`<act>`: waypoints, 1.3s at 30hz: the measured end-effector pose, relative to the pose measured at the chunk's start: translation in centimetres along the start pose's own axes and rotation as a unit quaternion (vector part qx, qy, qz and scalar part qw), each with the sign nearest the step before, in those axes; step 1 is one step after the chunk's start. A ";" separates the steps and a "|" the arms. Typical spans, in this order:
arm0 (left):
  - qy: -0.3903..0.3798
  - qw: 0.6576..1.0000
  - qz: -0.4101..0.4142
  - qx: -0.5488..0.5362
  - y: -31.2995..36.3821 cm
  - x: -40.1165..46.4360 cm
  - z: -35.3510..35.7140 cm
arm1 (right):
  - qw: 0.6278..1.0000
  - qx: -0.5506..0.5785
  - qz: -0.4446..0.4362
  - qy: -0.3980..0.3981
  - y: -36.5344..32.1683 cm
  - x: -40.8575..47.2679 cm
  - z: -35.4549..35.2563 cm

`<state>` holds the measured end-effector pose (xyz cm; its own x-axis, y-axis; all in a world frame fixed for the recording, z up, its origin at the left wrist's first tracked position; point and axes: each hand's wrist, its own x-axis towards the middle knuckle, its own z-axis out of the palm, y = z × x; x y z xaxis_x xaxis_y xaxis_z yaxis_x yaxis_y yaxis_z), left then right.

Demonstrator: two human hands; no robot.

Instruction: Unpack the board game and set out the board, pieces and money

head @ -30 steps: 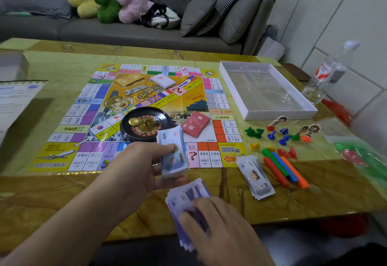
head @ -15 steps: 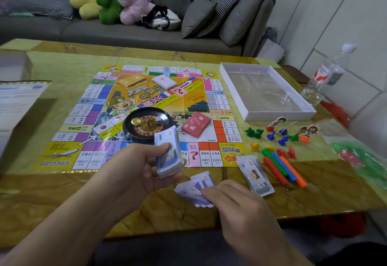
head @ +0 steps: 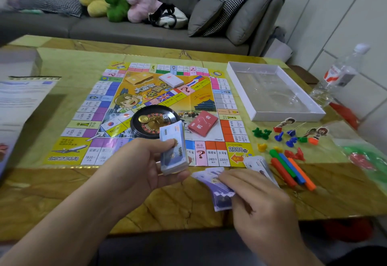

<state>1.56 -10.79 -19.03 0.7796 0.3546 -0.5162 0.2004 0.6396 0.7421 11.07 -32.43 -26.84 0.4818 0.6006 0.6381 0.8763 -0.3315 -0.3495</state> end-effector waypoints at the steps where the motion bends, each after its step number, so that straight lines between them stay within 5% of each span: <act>1: 0.001 1.000 0.001 0.002 0.0 0.1 0.0 | 1.000 -0.013 -0.003 -0.018 0.2 -0.1 -0.1; 5: 0.006 1.000 0.001 0.007 -0.1 0.4 0.0 | 0.990 -0.007 -0.020 -0.137 0.6 -1.0 0.1; 11: 0.012 1.000 0.001 0.006 -0.2 0.7 -0.1 | 0.973 -0.022 -0.088 -0.211 -0.7 -1.4 -0.5; 20: 0.018 1.000 -0.009 0.000 0.3 0.1 -0.2 | 0.967 -0.062 -0.198 -0.150 -1.2 -2.4 0.3; 30: -0.042 0.999 -0.022 -0.011 0.8 -0.3 -0.7 | 0.990 -0.087 -0.097 0.049 0.7 2.9 -2.6; 39: -0.134 0.988 -0.075 0.005 -1.6 0.3 0.4 | 0.979 -0.117 -0.160 -0.053 0.1 3.2 -1.0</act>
<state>1.70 -12.01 -20.23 0.8695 0.0621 -0.4900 0.3306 0.6640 0.6707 12.71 -31.26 -24.13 0.1903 0.7691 0.6101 0.9641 -0.2636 0.0316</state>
